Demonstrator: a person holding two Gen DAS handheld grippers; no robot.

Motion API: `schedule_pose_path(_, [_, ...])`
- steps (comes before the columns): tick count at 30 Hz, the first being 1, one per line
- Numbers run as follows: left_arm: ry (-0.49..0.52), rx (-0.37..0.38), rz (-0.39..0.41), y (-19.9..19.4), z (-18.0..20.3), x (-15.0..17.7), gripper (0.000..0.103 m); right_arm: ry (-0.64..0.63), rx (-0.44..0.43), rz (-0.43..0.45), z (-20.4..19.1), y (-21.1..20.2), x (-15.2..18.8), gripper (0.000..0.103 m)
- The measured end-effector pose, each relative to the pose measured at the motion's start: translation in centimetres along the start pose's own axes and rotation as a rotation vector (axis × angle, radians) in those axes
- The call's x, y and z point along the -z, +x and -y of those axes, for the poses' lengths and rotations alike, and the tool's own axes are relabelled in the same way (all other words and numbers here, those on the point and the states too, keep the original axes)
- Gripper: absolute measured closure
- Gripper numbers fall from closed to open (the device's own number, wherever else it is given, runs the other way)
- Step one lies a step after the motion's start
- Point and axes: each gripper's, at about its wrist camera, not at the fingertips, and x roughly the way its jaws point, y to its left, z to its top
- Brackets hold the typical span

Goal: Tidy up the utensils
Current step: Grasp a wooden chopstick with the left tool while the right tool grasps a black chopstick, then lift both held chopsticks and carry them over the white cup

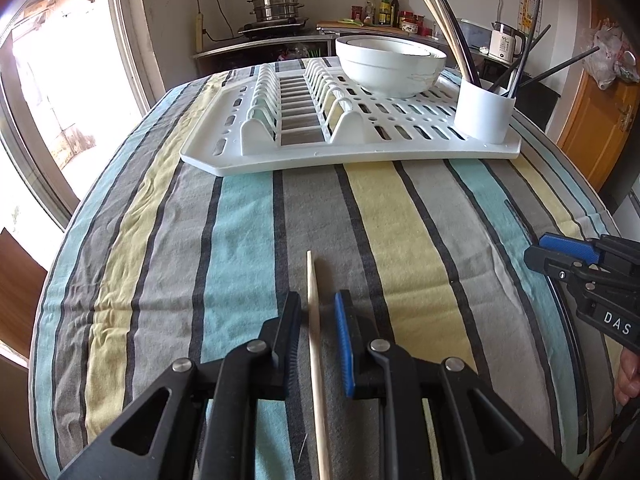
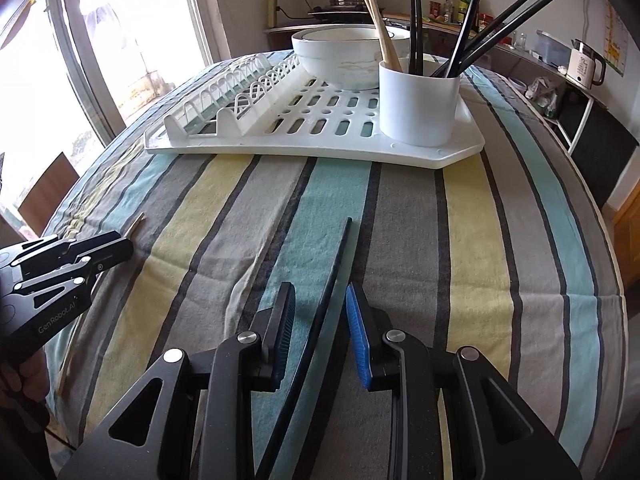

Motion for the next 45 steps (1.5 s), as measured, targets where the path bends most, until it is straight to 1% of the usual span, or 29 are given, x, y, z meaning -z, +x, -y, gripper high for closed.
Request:
schedule_pose_path(1, [0.001,0.000,0.000,0.0,0.1,0.0,0.089,-0.007,0.016,-0.002,-0.1,0.1,-0.1,0.086])
schedule_pose_path(4, [0.016,-0.004,0.001,0.1,0.6,0.0,0.095,-0.008,0.023,-0.006,-0.1,0.0,-0.1,0.093])
schedule_pose_path(5, [0.019,-0.007,0.001,0.1,0.7,-0.1,0.096,-0.010,0.022,-0.007,-0.1,0.0,-0.1,0.095])
schedule_pose_path(9, [0.030,-0.020,0.002,0.1,1.0,-0.1,0.097,-0.012,0.014,-0.007,-0.2,0.0,0.0,0.095])
schedule_pose_path(11, [0.034,-0.021,0.002,0.1,1.1,-0.1,0.097,-0.001,-0.012,-0.008,-0.1,0.0,-0.1,0.095])
schedule_pose_path(17, [0.030,0.003,-0.002,-0.1,1.2,-0.3,0.097,0.021,-0.060,0.023,0.3,-1.0,-0.3,0.096])
schedule_pose_path(25, [0.020,0.053,0.046,-2.2,1.5,-1.3,0.097,0.045,-0.103,0.104,1.4,-4.0,-1.4,0.097])
schedule_pose_path(30, [0.009,0.092,0.097,-4.3,1.7,-2.4,0.097,0.061,-0.130,0.171,2.1,-6.6,-1.9,0.097])
schedule_pose_path(37, [0.012,0.125,0.164,-6.8,2.2,-3.4,0.097,0.081,-0.158,0.269,3.2,-9.7,-2.7,0.097])
schedule_pose_path(45, [0.017,0.141,0.176,-7.4,2.8,-3.9,0.097,0.099,-0.166,0.313,4.4,-11.2,-2.8,0.098])
